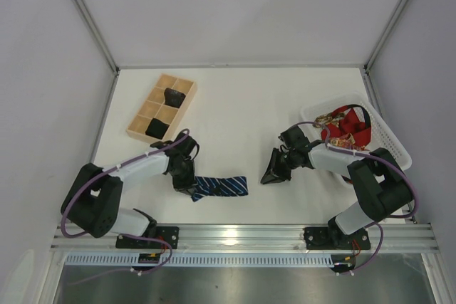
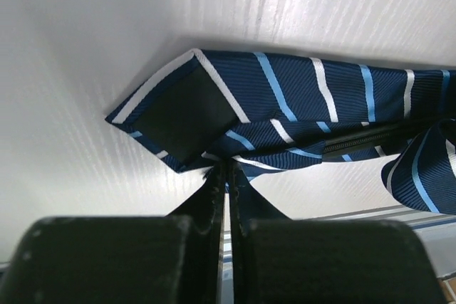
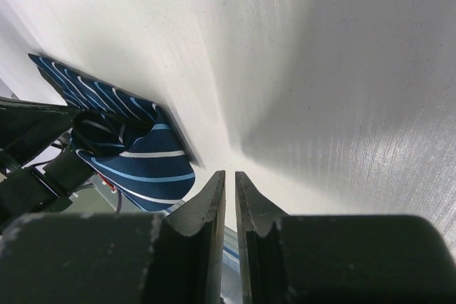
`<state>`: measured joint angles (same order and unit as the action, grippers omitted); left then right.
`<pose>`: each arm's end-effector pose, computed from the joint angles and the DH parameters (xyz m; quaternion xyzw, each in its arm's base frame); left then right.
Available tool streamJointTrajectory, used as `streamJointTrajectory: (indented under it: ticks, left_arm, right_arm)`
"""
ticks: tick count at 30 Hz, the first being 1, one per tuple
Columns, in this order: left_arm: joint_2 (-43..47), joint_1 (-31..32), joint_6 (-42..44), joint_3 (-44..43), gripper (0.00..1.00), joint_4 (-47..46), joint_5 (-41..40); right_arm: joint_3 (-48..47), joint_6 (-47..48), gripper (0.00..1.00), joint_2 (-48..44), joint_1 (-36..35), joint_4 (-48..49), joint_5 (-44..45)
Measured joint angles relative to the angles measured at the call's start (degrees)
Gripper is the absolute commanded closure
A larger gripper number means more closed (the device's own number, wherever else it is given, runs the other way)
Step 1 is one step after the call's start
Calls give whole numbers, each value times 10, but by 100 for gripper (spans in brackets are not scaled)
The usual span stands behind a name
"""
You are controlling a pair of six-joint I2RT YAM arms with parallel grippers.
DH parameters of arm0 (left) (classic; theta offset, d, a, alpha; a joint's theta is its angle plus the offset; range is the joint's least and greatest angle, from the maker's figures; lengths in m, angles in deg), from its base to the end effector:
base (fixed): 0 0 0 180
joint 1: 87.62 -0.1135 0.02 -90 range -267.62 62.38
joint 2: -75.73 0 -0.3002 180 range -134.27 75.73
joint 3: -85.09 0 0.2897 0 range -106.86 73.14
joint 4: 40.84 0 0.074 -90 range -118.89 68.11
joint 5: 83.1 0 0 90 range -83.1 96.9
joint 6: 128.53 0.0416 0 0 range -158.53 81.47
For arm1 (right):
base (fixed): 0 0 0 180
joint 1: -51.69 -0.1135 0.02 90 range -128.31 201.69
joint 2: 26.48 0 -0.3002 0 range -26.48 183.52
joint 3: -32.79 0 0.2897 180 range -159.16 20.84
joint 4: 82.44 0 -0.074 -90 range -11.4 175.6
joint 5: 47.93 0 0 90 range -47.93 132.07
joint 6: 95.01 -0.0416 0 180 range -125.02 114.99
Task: Roll the ties
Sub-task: Roll the tie
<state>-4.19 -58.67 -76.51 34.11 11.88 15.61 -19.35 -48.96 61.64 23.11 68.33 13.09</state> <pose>0.2049 -0.1206 0.1550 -0.0728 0.9918 -0.1032 0.0187 0.2458 0.1568 0.1431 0.0732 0.9443 0.3200 0.0230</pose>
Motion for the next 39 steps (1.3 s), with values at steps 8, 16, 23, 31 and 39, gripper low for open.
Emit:
streamJointTrajectory:
  ticks: [8, 16, 23, 31, 39]
  left_arm:
    - [17, 0, 2, -53, 99, 46, -5]
    - [-25, 0, 33, -129, 100, 62, -7]
    - [-103, 0, 75, -148, 93, 66, -14]
    - [-117, -4, 98, -152, 63, 76, -54]
    - [-39, -5, 95, -181, 74, 68, -7]
  right_arm:
    - [0, 0, 84, 0, 0, 0, 0]
    - [0, 0, 84, 1, 0, 0, 0]
    - [0, 1, 84, 1, 0, -3, 1]
    - [0, 5, 81, 1, 0, -7, -3]
    - [0, 50, 43, 1, 3, -2, -56]
